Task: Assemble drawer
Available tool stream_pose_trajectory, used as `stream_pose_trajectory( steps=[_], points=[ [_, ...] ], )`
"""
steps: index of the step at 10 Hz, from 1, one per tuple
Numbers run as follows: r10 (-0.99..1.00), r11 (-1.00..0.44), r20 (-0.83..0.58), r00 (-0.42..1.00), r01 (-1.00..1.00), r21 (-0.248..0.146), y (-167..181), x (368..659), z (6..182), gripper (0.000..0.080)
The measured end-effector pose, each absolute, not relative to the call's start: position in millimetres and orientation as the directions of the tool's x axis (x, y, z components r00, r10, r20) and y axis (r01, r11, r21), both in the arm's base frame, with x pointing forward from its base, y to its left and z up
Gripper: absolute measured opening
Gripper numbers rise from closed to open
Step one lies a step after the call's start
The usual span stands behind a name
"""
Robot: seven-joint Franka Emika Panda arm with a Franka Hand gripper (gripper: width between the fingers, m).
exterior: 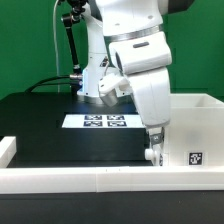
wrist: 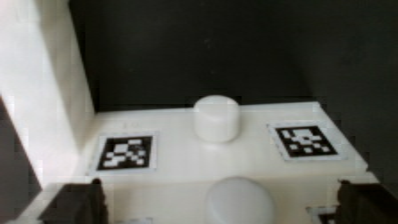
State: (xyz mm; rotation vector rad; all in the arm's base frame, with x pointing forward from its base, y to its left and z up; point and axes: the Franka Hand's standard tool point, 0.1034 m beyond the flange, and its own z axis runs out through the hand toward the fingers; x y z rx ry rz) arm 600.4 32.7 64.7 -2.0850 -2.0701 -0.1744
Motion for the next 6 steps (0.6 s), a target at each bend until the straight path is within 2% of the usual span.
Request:
stream_pose_trajectory(
  steps=[2,3,4,5,6],
  points=[
    [0.975,0.018,0.22,-0.006,0.998,-0.054,3.3,598.4,63.9,0.0649],
    [0.977,0.0,0.213,0.011,0.999,-0.049,-16.1,595.5,69.4,0.0649],
    [0.98,-0.03,0.195,0.031,1.0,-0.009,-32.8,590.8,80.8,0.0649],
    [0.98,-0.071,0.19,0.066,0.997,0.02,-38.8,581.1,85.1,0.0649],
    [0.98,-0.063,0.19,0.06,0.998,0.008,-36.7,579.2,81.8,0.0649]
  ],
)
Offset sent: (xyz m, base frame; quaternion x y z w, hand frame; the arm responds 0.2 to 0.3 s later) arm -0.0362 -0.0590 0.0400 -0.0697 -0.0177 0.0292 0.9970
